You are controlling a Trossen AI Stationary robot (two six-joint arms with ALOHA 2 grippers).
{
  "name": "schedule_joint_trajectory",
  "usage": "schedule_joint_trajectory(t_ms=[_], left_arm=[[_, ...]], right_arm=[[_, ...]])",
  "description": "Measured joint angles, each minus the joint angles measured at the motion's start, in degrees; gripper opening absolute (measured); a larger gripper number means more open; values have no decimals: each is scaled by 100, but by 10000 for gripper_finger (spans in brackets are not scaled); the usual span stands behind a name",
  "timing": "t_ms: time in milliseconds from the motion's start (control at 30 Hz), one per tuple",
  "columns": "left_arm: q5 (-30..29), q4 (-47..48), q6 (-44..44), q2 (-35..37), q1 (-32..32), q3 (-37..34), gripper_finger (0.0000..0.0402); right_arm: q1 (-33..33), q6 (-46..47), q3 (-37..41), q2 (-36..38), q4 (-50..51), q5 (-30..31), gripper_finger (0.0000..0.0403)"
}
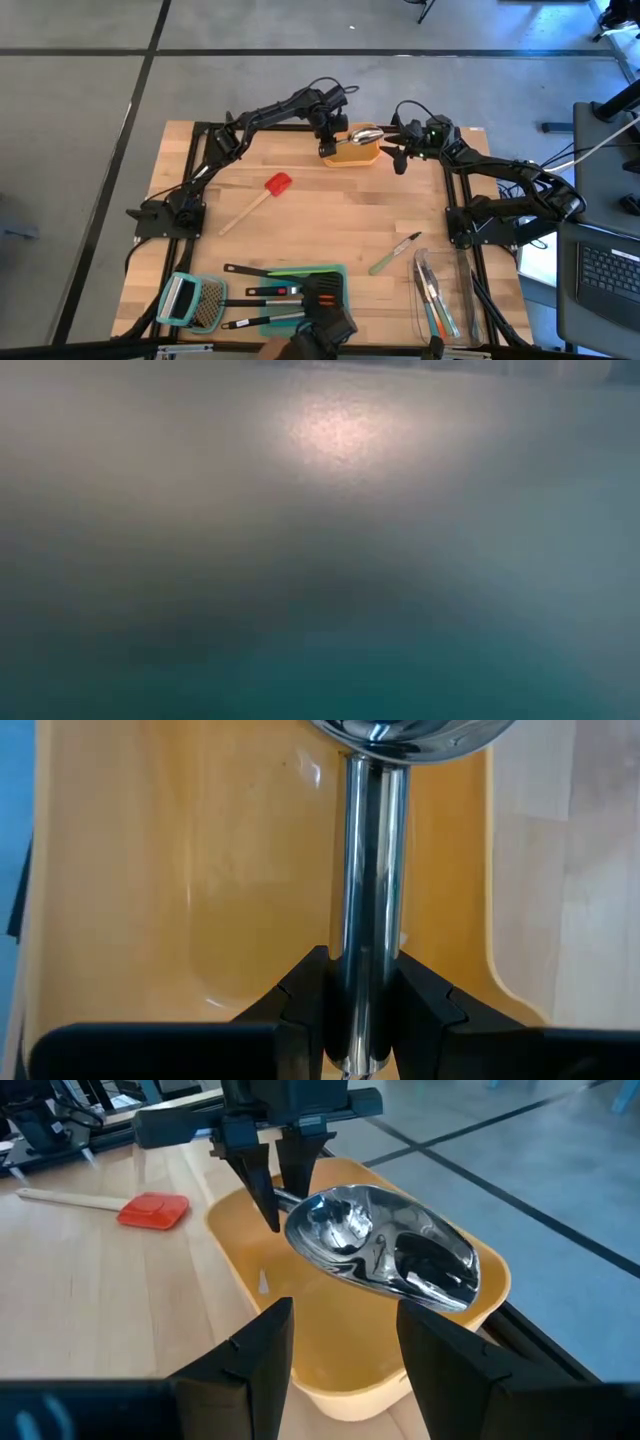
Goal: Pick & Place Kitchen Items
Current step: Put the ice scoop into the yellow bin
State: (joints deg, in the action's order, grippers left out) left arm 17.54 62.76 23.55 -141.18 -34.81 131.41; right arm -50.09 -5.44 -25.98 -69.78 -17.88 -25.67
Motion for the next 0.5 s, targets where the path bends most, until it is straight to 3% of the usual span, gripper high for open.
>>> schedule_joint_trajectory(t_ms=[500], left_arm=[[11, 246, -317, 0, 114, 0, 69]], right_arm=[[0, 12, -1, 0, 91, 0, 181]])
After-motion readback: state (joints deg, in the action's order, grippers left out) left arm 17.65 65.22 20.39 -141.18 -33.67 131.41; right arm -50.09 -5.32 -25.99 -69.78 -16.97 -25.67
